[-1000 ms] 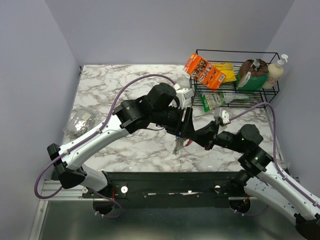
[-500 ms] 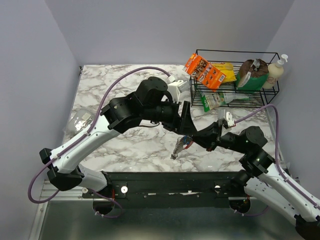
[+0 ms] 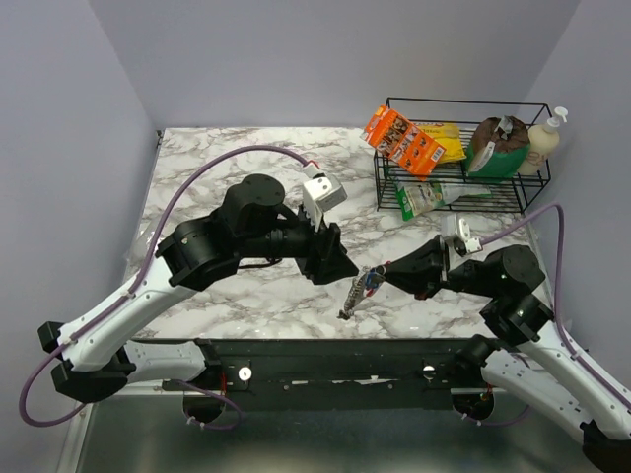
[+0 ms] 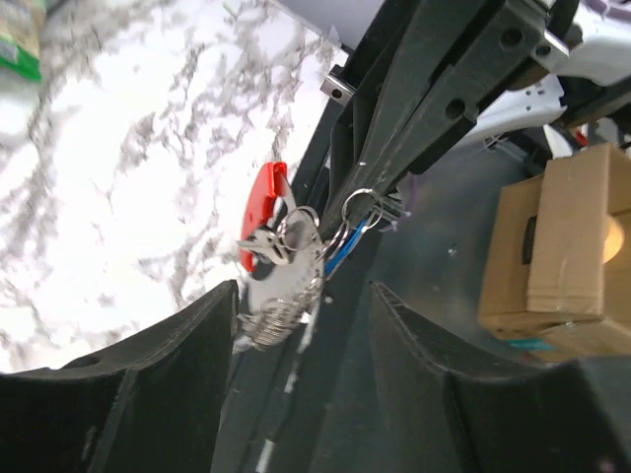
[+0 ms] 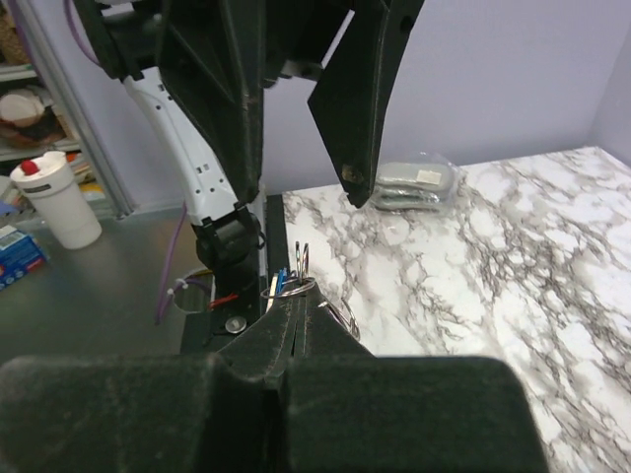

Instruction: Put the keys on the keyring

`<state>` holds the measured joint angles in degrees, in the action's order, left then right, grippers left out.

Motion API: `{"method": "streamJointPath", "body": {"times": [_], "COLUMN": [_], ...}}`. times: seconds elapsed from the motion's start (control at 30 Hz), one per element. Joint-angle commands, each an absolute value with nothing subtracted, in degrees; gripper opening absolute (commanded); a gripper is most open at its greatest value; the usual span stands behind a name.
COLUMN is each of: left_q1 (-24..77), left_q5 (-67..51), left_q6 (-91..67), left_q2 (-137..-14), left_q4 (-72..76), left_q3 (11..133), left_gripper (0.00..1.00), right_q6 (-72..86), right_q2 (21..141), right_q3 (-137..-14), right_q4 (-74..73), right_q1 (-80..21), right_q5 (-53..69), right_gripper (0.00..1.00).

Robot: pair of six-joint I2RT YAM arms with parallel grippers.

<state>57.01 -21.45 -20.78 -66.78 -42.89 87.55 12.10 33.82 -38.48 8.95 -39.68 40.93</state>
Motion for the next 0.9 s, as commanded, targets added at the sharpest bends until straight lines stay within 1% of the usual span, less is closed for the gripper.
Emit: {"method": "streamJointPath", "body": {"times": [0.0,0.07,0.13,0.3,0.5,0.67,0.87], "left_q1": [56.8,56.8,56.8,56.8,56.8,56.9,56.9], "left_q5": [-25.0,-26.8,-28.4,-33.6,-37.4,-37.4,-38.3], "left_q6": [-15.2,-15.0,-15.0,-15.7,-15.5,-14.5,-13.4], "left_q2": [-62.0,-61.3,-61.4,-62.7,-64.2,-64.9,-65.7], "left_q4": [-30.9,-28.6,-27.2,-24.3,-25.0,-27.2,-29.6], "left_q3": [81.2,79.5,79.0,78.0,78.6,78.9,79.5], "left_gripper": [0.53,0.52,0.47,0.4,0.41,0.41,0.38], "right_q6": [13.3,13.5,13.7,14.1,14.2,14.3,14.3], "right_q2": [34.6,34.9,35.2,35.8,35.6,35.8,36.1], "right_q3": [-41.4,-41.6,-41.8,-42.0,-41.7,-41.8,-41.9], "right_q4": [9.8,10.5,10.5,10.6,10.8,10.7,10.8], "right_q1": [-39.8,-39.8,-39.8,-39.8,-39.8,-39.8,-39.8], "right_q5": [47.5,48.1,49.1,49.9,49.2,49.2,49.0], "right_gripper": [0.0,0.0,0.0,0.0,0.0,0.0,0.0]}}
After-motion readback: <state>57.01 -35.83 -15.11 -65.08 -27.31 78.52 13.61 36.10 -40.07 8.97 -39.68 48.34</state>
